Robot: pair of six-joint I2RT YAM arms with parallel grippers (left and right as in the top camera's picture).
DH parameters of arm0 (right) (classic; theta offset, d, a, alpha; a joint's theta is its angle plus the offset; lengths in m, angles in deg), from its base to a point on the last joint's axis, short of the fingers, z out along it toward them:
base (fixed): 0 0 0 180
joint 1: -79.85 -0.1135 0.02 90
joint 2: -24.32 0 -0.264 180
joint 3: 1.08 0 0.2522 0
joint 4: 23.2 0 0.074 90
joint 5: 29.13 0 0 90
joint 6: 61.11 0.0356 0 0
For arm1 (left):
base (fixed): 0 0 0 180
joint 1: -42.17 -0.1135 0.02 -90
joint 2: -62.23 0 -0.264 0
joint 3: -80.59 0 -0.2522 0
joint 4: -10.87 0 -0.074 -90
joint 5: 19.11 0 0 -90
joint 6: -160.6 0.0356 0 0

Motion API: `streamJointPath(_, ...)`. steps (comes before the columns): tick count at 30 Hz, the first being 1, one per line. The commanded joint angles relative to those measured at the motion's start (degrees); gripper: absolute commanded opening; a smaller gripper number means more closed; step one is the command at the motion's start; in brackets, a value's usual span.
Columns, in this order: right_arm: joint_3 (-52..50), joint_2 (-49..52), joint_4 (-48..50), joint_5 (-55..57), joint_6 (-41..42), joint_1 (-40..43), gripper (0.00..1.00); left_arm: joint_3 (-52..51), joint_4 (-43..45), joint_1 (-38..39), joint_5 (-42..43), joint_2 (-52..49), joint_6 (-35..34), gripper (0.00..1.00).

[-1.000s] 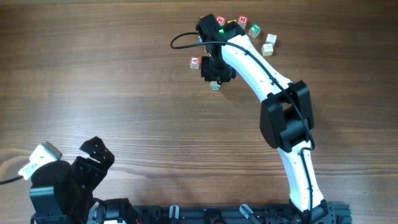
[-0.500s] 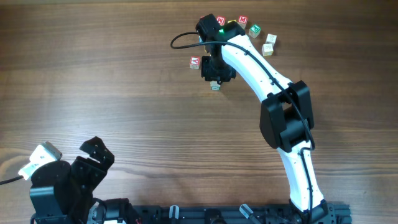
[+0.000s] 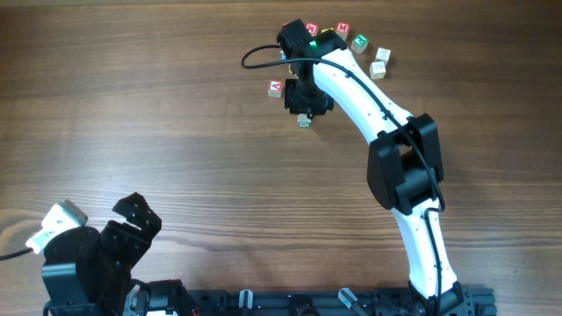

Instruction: Form a tower

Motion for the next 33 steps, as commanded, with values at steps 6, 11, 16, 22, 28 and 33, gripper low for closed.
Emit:
streamJointPath(6,0.8,-2.3,-0.5,1.4,0.5,0.6,0.05,0.0,0.0,0.3,0.5,0.2,-0.1,1.0)
streamJointPath(11,0.8,-2.3,-0.3,1.4,0.7,0.6,0.05,0.0,-0.3,0.3,0.5,0.2,-0.1,1.0)
streamJointPath(16,0.8,-2.3,-0.4,0.9,0.6,0.5,0.05,0.0,-0.3,0.3,0.5,0.2,-0.1,1.0)
streamJointPath(22,0.3,-2.1,-0.3,0.7,0.6,0.5,0.05,0.0,-0.3,0.3,0.5,0.2,-0.1,1.0)
streamJointPath(28,-0.7,-2.0,0.2,0.7,0.7,0.5,0.05,0.0,-0.3,0.3,0.5,0.2,-0.1,1.0)
streamJointPath(33,-0.7,-2.0,0.2,-1.2,0.7,0.5,0.05,0.0,-0.3,0.3,0.5,0.2,-0.1,1.0)
